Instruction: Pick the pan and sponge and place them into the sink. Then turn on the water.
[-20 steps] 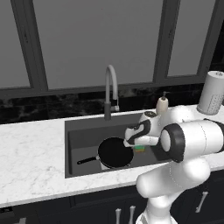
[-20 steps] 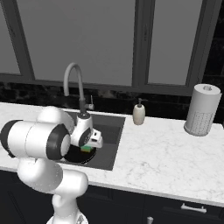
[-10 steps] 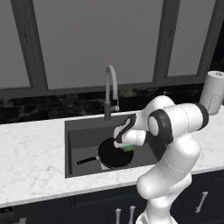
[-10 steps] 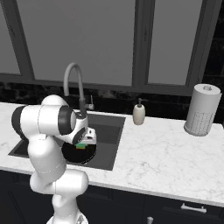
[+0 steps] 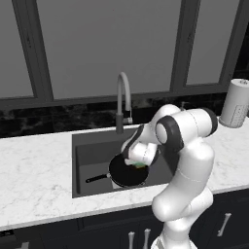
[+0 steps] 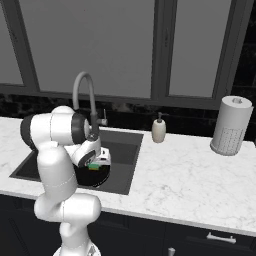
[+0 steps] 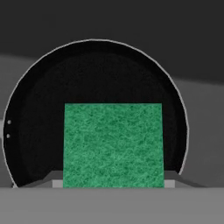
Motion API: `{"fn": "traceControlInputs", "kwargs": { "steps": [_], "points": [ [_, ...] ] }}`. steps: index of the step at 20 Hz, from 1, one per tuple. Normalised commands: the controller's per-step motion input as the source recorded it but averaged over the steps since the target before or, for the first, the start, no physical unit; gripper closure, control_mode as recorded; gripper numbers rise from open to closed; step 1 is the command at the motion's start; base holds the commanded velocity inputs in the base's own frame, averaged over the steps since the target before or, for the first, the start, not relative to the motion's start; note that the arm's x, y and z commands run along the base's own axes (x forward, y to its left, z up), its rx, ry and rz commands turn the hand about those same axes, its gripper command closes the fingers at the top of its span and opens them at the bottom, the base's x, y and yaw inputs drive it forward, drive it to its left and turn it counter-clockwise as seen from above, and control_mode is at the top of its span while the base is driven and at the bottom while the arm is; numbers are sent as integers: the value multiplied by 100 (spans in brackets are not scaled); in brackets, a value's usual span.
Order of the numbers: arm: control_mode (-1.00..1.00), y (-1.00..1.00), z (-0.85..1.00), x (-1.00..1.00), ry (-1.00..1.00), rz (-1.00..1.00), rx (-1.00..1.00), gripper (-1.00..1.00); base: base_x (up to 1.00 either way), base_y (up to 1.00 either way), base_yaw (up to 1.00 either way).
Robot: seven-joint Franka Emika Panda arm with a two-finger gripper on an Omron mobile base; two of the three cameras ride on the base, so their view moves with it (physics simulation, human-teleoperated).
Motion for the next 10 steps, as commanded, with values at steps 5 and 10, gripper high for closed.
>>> {"fn": "traceControlInputs", "kwargs": {
  "steps": [5,10],
  "points": [
    [-100,0,-27,14,-8,0,0,100,0,0,0],
    [-100,0,-25,10,-4,1,0,100,0,0,0]
  ]
}}
